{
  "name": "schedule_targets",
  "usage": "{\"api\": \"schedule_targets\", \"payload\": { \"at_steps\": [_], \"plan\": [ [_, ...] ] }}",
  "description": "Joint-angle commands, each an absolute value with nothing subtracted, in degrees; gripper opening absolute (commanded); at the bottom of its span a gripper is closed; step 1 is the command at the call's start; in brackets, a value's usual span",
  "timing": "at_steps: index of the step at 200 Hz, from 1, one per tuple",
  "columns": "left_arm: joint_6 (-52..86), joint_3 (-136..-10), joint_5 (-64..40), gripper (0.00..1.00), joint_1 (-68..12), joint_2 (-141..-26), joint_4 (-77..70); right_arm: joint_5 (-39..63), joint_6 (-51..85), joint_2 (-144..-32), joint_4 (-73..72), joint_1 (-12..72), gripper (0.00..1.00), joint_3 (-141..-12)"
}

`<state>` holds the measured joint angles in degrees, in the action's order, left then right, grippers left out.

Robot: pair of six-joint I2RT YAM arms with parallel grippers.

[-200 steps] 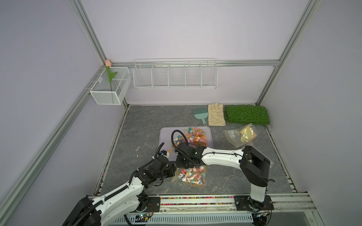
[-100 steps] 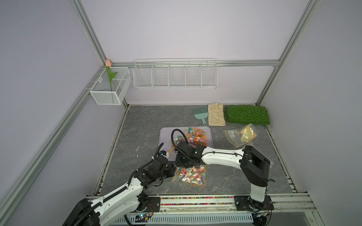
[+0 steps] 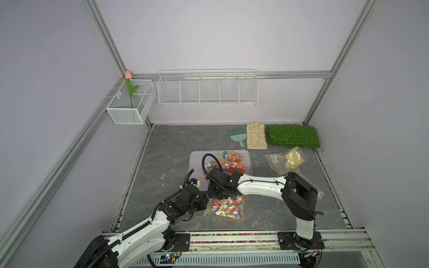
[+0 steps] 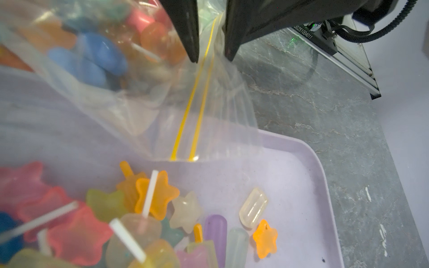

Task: Pour candies out of the ziploc bag
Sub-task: Open the ziploc bag at the center of the board.

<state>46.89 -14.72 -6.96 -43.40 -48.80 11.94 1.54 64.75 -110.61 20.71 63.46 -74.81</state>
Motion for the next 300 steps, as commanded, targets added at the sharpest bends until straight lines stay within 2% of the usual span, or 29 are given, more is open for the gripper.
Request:
{"api": "schedule_targets", "payload": {
  "at_steps": [1,76,97,188,300],
  "plan": [
    [47.6,-15.7,-6.8,0.0,-43.1,-48.1,12.5,1.6,66.0,-112.3,21.5,63.5,0.24,-75.7],
    [47.9,-15.7,-6.6,0.0,-43.2,-47.7,12.8,1.9,66.4,-113.1,21.1,63.9,0.13,-75.7],
    [47.9,-15.7,-6.6,0.0,-43.2,-47.5,13.0,1.9,66.5,-113.2,21.0,64.0,0.07,-75.5],
    [49.3,-15.6,-3.5,0.0,-43.2,-44.3,16.2,0.8,67.2,-111.6,24.9,64.1,0.07,-74.0],
    [49.7,-15.2,-3.1,0.0,-43.2,-44.2,16.8,-0.7,66.2,-106.7,22.5,64.2,0.07,-70.5]
  ]
}}
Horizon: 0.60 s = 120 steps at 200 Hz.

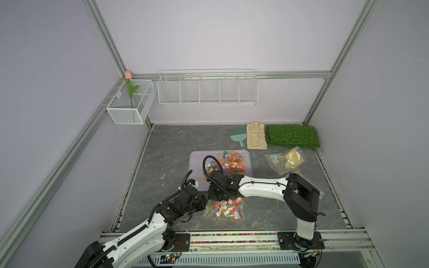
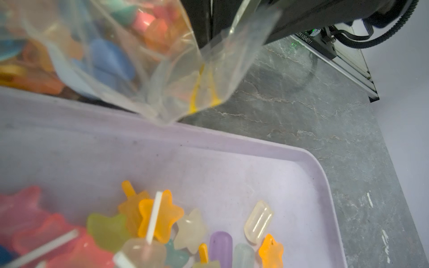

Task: Pour candies out of the ziploc bag
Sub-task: Open the ziploc bag at the center of the board.

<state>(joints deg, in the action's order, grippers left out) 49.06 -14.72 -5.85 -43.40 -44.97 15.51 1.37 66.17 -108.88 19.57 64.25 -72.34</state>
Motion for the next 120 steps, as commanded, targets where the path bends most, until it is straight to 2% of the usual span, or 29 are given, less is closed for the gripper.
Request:
{"api": "schedule_targets", "payload": {
  "at_steps": [1,89,120],
  "plan": [
    [49.7,-15.3,-3.1,0.0,-43.2,-44.2,16.8,-0.7,66.2,-106.7,22.5,64.3,0.07,-70.5],
    [49.9,-15.2,-3.3,0.0,-43.2,-44.0,17.0,-1.0,64.6,-105.0,22.2,64.3,0.07,-69.9],
    [49.2,-15.1,-5.5,0.26,-43.2,-44.3,14.6,-0.3,63.4,-105.6,21.6,64.3,0.07,-70.8]
  ]
}}
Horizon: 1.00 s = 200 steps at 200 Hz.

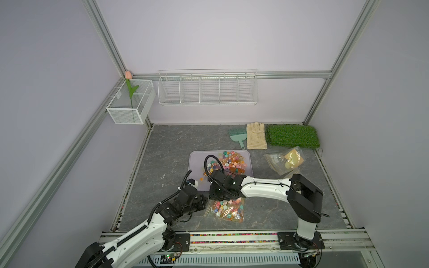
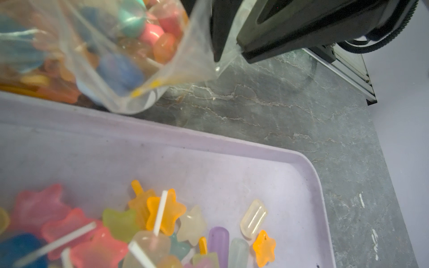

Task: Pour candies out of the ziploc bag
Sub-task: Open the ziploc bag at the center of the board.

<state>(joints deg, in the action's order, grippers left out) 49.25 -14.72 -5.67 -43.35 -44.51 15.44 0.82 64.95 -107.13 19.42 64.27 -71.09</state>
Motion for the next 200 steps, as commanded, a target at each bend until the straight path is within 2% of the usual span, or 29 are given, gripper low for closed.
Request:
{"api": "schedule_targets", "payload": {
  "at_steps": [1,29,64,125,144,154,200],
  "plan": [
    [49.2,-15.1,-5.6,0.26,-43.2,-44.4,14.5,-0.3,63.3,-105.6,21.5,64.3,0.07,-70.9],
    [47.6,-15.2,-8.0,0.33,-43.2,-46.1,12.6,0.7,61.9,-106.3,21.4,64.3,0.07,-72.1],
    [45.5,-16.2,-9.8,0.32,-43.1,-49.0,12.5,1.4,61.0,-106.2,21.2,64.1,0.07,-72.1],
    [45.1,-17.2,-7.9,0.11,-43.2,-50.3,12.7,2.9,60.7,-106.4,20.3,64.1,0.07,-71.7],
    [45.4,-17.1,-7.3,0.0,-43.1,-49.8,12.7,2.9,60.7,-106.5,20.1,64.0,0.07,-71.4],
    [45.6,-17.1,-7.2,0.0,-43.2,-49.6,12.7,2.9,60.7,-106.5,20.1,64.0,0.07,-71.5],
    [46.2,-16.8,-7.8,0.0,-43.1,-50.2,12.1,1.8,61.3,-105.5,19.9,64.0,0.31,-70.9]
  ]
}}
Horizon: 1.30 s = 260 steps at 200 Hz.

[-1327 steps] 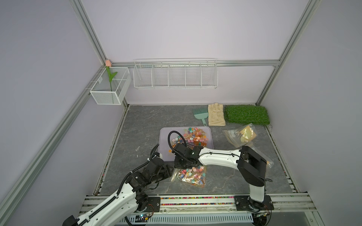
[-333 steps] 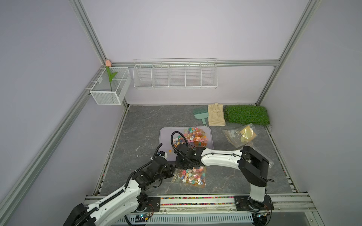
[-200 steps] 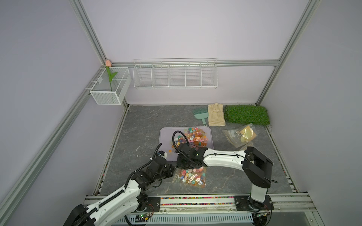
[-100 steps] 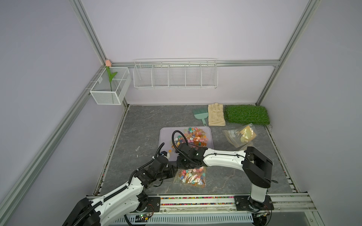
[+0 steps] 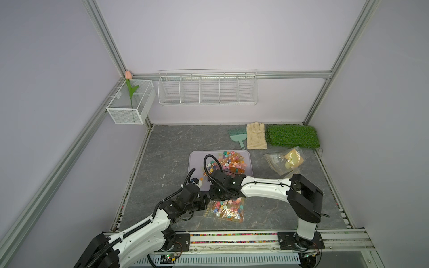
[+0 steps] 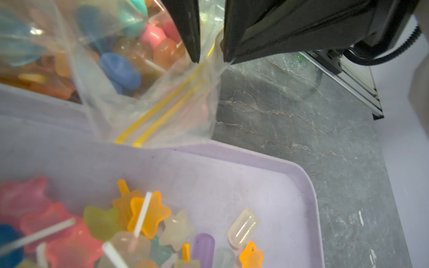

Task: Pour candies out of the ziploc bag
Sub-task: Open the ziploc bag at the center of the board.

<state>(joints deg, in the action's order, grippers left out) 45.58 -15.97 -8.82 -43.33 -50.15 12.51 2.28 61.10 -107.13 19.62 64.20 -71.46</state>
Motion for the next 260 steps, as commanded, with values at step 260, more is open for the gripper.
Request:
{"api": "schedule_targets", "payload": {
  "at_steps": [260],
  "plan": [
    [47.4,-16.9,-7.0,0.0,-43.2,-47.0,14.8,2.1,63.5,-110.3,18.3,65.3,0.16,-72.9]
  ]
}}
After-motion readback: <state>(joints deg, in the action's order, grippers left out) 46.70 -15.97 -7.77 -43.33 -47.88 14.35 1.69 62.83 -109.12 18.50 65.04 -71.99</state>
